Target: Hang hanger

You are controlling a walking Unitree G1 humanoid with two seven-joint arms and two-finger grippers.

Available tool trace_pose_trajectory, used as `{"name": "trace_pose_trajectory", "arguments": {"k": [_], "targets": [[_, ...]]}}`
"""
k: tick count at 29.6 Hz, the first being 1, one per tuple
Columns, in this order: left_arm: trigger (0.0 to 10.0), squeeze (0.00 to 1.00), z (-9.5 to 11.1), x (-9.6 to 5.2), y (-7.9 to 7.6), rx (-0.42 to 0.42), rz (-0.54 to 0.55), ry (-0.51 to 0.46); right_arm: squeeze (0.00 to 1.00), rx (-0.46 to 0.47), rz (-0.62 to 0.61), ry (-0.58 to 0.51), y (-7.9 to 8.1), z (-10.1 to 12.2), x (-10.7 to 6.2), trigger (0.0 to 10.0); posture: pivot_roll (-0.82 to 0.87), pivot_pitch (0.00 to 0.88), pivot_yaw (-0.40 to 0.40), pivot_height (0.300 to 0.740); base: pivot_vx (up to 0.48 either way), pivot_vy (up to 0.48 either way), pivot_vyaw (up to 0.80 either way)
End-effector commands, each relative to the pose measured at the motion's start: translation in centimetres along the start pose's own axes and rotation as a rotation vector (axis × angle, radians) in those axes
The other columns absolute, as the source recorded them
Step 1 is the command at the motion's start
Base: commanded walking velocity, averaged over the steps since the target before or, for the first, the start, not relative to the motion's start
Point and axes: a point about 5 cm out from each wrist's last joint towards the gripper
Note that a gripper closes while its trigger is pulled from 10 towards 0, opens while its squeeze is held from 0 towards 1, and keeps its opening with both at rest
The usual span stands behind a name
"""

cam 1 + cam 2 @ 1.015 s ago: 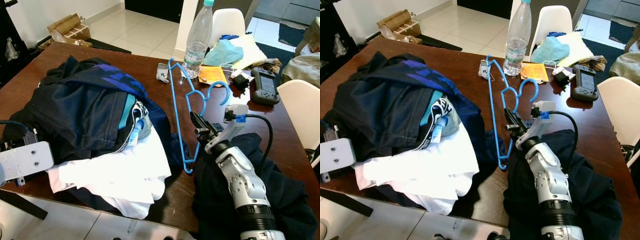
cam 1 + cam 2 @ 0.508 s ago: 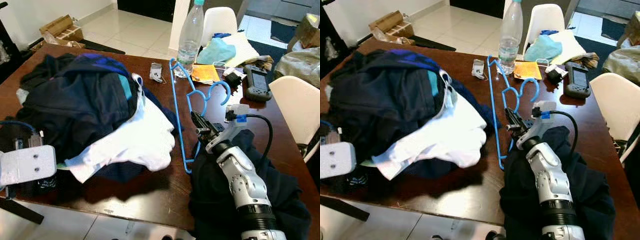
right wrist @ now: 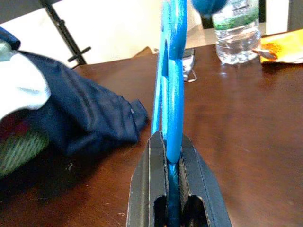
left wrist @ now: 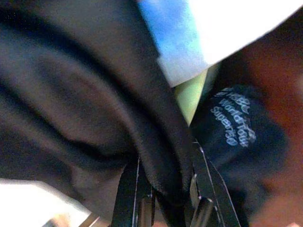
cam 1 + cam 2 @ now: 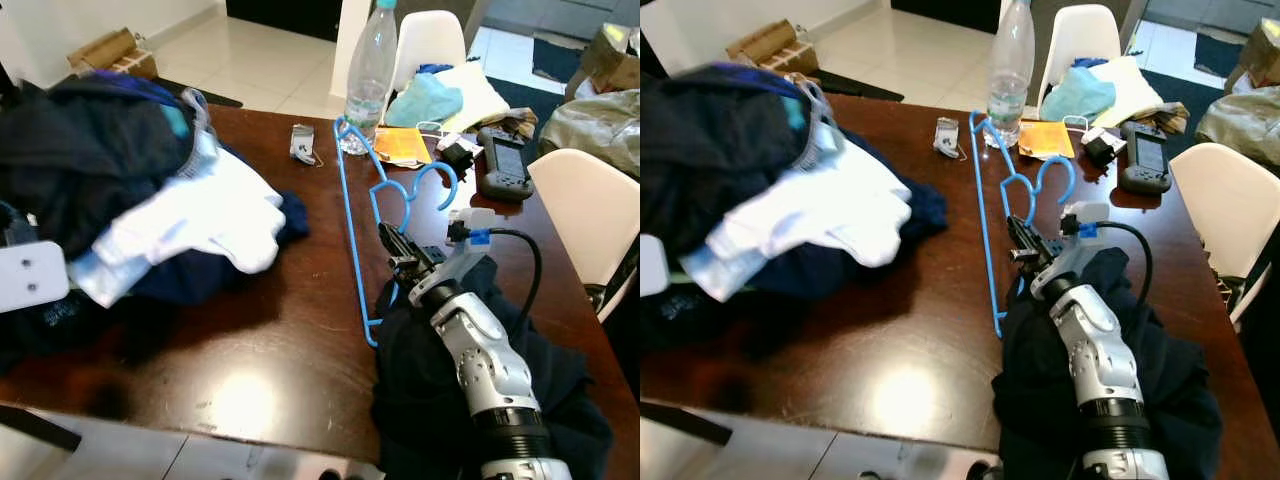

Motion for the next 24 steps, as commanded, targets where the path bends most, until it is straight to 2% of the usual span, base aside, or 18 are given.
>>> {"name": "trace_pose_trajectory", "arguments": {"k": [1,6,7,13,14,15,16,18,20,21,22,23,24], "targets": [[10.0,0.0,-0.8,-0.2,1.2,0.001,0.108,0.076,0.0,-0.004,-0.032,0.033,-0.7,-0.8,-0.5,10.0,0.25,0.142,-0.064,0.74,0.0,0.0,0.0],[10.0,0.0,-0.6,0.6,2.2,0.012,0.213,0.097,0.0,-0.004,-0.033,0.032,-0.7,-0.8,-0.6,10.0,0.25,0.15,-0.062,0.74,0.0,0.0,0.0],[10.0,0.0,-0.1,1.3,2.4,-0.011,0.264,0.075,0.0,-0.003,-0.033,0.033,-0.6,-0.9,-0.7,10.0,0.24,0.153,-0.062,0.74,0.0,0.0,0.0],[10.0,0.0,0.3,1.9,2.4,-0.019,0.283,0.058,0.0,-0.003,-0.033,0.034,-0.6,-1.0,-0.7,10.0,0.24,0.153,-0.062,0.74,0.0,0.0,0.0],[10.0,0.0,0.8,2.5,2.1,-0.022,0.28,0.034,0.0,-0.003,-0.035,0.033,-0.6,-1.0,-0.8,10.0,0.24,0.155,-0.063,0.74,0.0,0.0,0.0],[10.0,0.0,0.8,2.5,2.1,-0.022,0.28,0.034,0.0,-0.003,-0.035,0.033,-0.6,-1.0,-0.8,10.0,0.24,0.155,-0.063,0.74,0.0,0.0,0.0],[10.0,0.0,1.8,3.4,1.5,-0.03,0.259,-0.018,0.0,-0.004,-0.038,0.032,-0.7,-0.9,-0.8,10.0,0.24,0.155,-0.063,0.74,0.0,0.0,0.0],[10.0,0.0,1.8,3.4,1.5,-0.03,0.259,-0.018,0.0,-0.004,-0.038,0.032,-0.7,-0.9,-0.8,10.0,0.24,0.155,-0.063,0.74,0.0,0.0,0.0],[10.0,0.0,4.9,5.0,0.5,-0.072,0.215,-0.176,0.0,-0.007,-0.041,0.03,-0.7,-0.8,-0.9,10.0,0.23,0.161,-0.062,0.74,0.0,0.0,0.0],[10.0,0.0,4.9,5.0,0.5,-0.072,0.215,-0.176,0.0,-0.007,-0.041,0.03,-0.7,-0.8,-0.9,10.0,0.23,0.161,-0.062,0.74,0.0,0.0,0.0],[10.0,0.0,7.2,5.2,0.0,-0.137,0.178,-0.311,0.0,-0.007,-0.042,0.029,-0.8,-0.8,-0.9,10.0,0.23,0.163,-0.062,0.74,0.0,0.0,0.0],[10.0,0.0,8.6,5.2,-0.2,-0.179,0.156,-0.399,0.0,-0.008,-0.043,0.029,-0.8,-0.8,-0.9,10.0,0.23,0.163,-0.062,0.74,0.0,0.0,0.0],[10.0,0.0,8.6,5.2,-0.2,-0.179,0.156,-0.399,0.0,-0.008,-0.043,0.029,-0.8,-0.8,-0.9,10.0,0.23,0.163,-0.062,0.74,0.0,0.0,0.0]]}}
Point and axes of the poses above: a point about 5 cm out from each wrist's last joint towards the gripper, its own x axis pointing out of the wrist towards the gripper, its own z axis along the axis of the wrist's last joint, y = z × x, and after that the axes turned 14 degrees about x, right-handed
